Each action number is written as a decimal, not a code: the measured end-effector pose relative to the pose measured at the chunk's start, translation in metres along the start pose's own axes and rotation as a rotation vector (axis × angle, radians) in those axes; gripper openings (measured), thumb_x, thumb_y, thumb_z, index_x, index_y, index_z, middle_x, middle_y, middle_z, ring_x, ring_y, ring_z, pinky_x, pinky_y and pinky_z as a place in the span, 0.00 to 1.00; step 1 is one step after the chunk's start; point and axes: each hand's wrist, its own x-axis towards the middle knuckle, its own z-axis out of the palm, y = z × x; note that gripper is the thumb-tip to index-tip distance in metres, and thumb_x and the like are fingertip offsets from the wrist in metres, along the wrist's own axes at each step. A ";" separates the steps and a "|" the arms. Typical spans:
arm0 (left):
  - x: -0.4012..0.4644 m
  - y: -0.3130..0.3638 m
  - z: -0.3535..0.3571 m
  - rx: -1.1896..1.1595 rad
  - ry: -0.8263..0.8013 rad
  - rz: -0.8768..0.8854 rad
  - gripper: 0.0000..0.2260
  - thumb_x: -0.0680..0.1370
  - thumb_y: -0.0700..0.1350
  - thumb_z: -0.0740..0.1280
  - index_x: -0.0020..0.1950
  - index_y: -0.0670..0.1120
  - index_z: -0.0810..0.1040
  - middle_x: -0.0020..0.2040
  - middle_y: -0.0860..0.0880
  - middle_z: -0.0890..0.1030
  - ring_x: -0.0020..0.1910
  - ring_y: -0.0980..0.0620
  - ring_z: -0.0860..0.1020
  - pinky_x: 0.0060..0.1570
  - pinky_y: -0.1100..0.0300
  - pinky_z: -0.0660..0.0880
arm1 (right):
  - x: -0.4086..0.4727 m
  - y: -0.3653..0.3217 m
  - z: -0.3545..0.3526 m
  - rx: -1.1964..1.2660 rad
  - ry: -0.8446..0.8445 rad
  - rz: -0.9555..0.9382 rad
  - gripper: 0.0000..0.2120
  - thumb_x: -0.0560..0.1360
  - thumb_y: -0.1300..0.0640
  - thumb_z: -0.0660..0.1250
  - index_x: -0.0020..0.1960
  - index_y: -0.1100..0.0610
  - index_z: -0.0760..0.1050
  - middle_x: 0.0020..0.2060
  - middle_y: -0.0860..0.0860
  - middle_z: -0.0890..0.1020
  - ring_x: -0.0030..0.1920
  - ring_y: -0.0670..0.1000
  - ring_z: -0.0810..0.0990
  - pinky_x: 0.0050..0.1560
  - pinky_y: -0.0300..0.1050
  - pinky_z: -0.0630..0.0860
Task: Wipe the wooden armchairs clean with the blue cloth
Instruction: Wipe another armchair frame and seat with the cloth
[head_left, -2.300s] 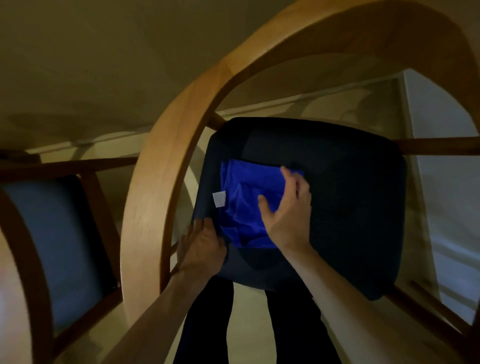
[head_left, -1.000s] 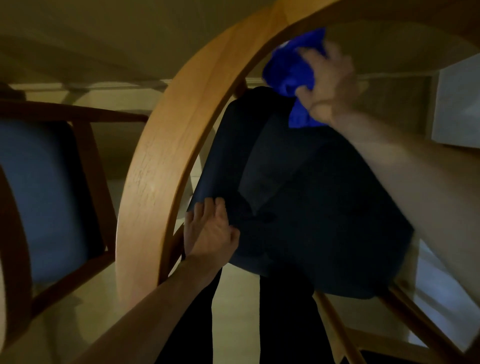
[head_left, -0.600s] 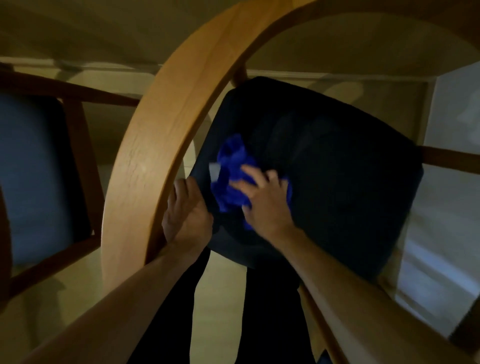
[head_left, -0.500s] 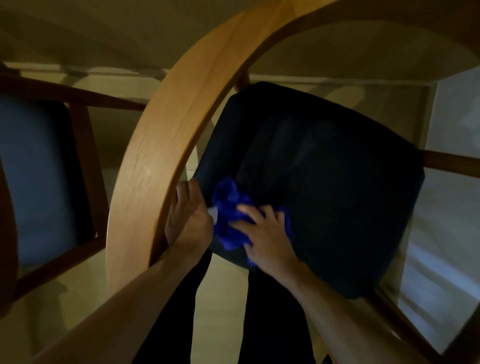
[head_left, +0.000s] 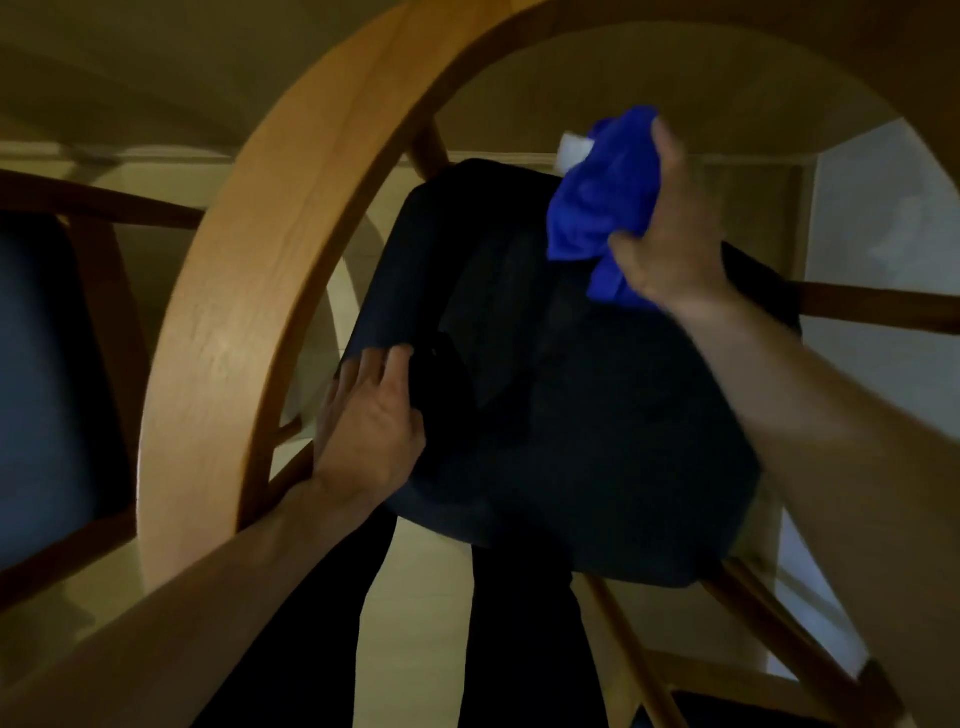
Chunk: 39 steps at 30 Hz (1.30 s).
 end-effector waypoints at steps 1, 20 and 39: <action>0.002 0.001 -0.001 0.006 -0.008 0.012 0.24 0.72 0.42 0.66 0.68 0.48 0.64 0.61 0.44 0.73 0.60 0.43 0.72 0.61 0.48 0.69 | 0.017 0.001 -0.005 -0.036 -0.012 0.093 0.45 0.72 0.59 0.73 0.80 0.49 0.49 0.77 0.52 0.59 0.75 0.57 0.60 0.74 0.58 0.61; 0.018 0.038 -0.006 0.100 -0.137 0.164 0.23 0.75 0.43 0.64 0.70 0.45 0.66 0.59 0.43 0.73 0.57 0.44 0.70 0.56 0.50 0.69 | -0.197 0.053 0.088 -0.260 -0.519 -0.442 0.31 0.63 0.57 0.73 0.61 0.42 0.66 0.60 0.44 0.67 0.59 0.53 0.68 0.59 0.56 0.64; 0.021 0.090 0.005 0.052 -0.107 0.216 0.22 0.74 0.42 0.69 0.67 0.43 0.70 0.59 0.43 0.74 0.56 0.42 0.72 0.56 0.49 0.70 | -0.057 0.064 0.012 -0.304 -0.158 -0.179 0.31 0.62 0.56 0.73 0.62 0.43 0.67 0.63 0.50 0.66 0.62 0.59 0.66 0.59 0.63 0.64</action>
